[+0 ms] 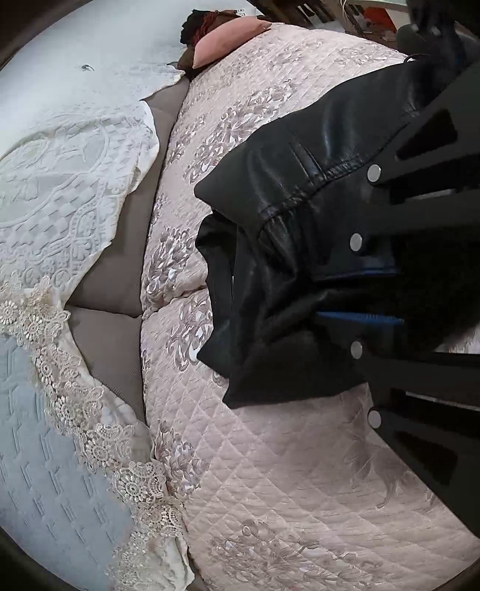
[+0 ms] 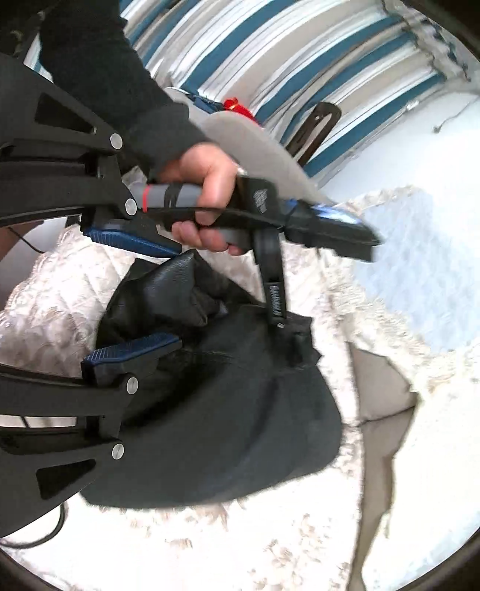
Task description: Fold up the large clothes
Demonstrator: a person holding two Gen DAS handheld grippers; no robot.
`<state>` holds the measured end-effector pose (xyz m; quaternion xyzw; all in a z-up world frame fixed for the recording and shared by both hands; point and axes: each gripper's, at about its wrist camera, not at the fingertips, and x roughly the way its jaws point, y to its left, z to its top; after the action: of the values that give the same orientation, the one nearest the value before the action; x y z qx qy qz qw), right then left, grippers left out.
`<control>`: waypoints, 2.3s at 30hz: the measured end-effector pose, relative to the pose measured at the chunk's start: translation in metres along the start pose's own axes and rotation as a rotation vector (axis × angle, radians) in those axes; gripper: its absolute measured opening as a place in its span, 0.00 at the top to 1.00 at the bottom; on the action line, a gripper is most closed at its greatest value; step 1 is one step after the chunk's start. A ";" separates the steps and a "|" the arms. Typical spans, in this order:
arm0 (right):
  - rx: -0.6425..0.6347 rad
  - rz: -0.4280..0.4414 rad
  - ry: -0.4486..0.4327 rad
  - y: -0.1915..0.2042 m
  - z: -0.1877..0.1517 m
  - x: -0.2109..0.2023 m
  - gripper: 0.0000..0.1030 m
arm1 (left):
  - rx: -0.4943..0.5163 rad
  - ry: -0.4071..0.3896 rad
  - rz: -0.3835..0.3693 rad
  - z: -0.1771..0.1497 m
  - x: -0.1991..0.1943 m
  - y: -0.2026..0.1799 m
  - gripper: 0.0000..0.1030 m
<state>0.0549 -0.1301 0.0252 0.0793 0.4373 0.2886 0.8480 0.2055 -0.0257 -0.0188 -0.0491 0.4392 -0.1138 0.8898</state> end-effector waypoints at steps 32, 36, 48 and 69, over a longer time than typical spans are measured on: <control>0.003 -0.280 -0.033 -0.047 -0.029 -0.038 0.79 | -0.016 -0.103 -0.128 -0.084 -0.118 -0.064 0.85; 0.077 -0.297 -0.026 -0.065 -0.034 -0.039 0.79 | 0.006 -0.079 -0.067 -0.084 -0.098 -0.063 0.84; 0.080 -0.312 0.049 -0.076 -0.036 -0.002 0.79 | -0.016 -0.016 0.003 -0.096 -0.044 -0.045 0.84; 0.053 -0.311 -0.032 -0.074 0.006 -0.025 0.61 | -0.055 -0.116 -0.038 -0.025 -0.064 -0.039 0.66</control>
<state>0.0793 -0.2035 0.0172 0.0376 0.4383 0.1408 0.8869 0.1420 -0.0474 0.0228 -0.0882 0.3890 -0.1157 0.9097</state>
